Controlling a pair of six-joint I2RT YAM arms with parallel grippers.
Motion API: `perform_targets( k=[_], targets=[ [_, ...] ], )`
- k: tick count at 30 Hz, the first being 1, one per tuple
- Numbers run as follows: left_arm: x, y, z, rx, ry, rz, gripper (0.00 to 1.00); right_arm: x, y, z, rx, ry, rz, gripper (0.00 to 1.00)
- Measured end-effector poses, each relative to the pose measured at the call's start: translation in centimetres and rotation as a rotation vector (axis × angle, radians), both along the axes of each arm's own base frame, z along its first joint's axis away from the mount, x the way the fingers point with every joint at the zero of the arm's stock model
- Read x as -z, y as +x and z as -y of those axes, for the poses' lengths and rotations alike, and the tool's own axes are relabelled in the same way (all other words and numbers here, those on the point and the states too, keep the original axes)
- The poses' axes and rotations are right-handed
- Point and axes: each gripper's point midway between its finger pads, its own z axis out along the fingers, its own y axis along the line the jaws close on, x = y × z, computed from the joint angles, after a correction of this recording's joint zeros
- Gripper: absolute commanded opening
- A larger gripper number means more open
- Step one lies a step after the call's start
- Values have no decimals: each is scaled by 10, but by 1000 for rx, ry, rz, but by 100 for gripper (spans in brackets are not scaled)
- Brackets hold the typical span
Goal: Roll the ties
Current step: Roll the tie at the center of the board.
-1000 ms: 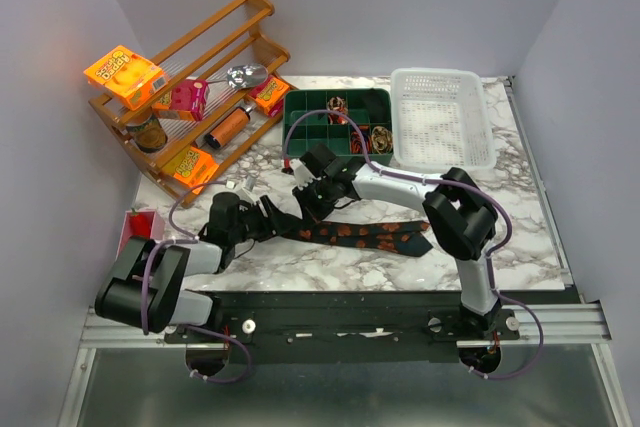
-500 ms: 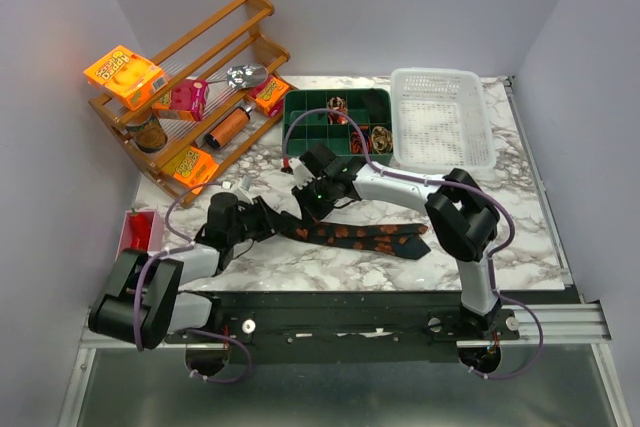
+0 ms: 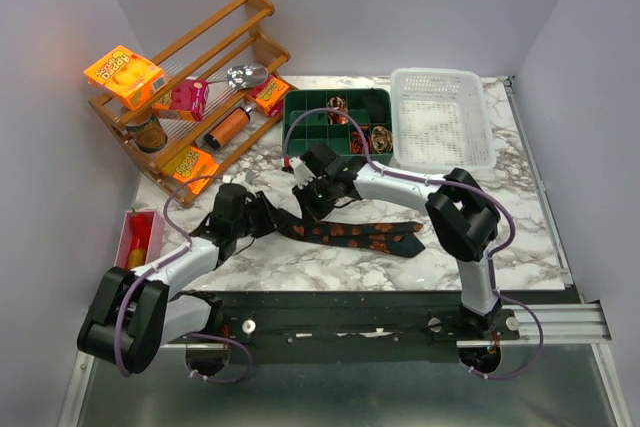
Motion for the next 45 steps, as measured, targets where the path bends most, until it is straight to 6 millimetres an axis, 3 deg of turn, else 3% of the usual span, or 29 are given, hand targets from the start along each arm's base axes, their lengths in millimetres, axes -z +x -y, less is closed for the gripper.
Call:
perform_targets(
  k=[8,20,34,39,45],
  targets=[
    [-13,6,0,-18,113,0,25,9,-2,-4,1,0,-35,2],
    [-22,-3,15,1,275,18,22,16,-7,-11,23,16,-91,2],
    [-28,-4,7,-53,396,26,17,13,-6,-21,61,60,-116,2],
    [-35,-3,-6,-82,475,9,17,2,-7,-19,77,77,-109,2],
    [-38,-7,-29,-120,592,-18,18,-34,-1,-12,110,131,-53,2]
  ],
)
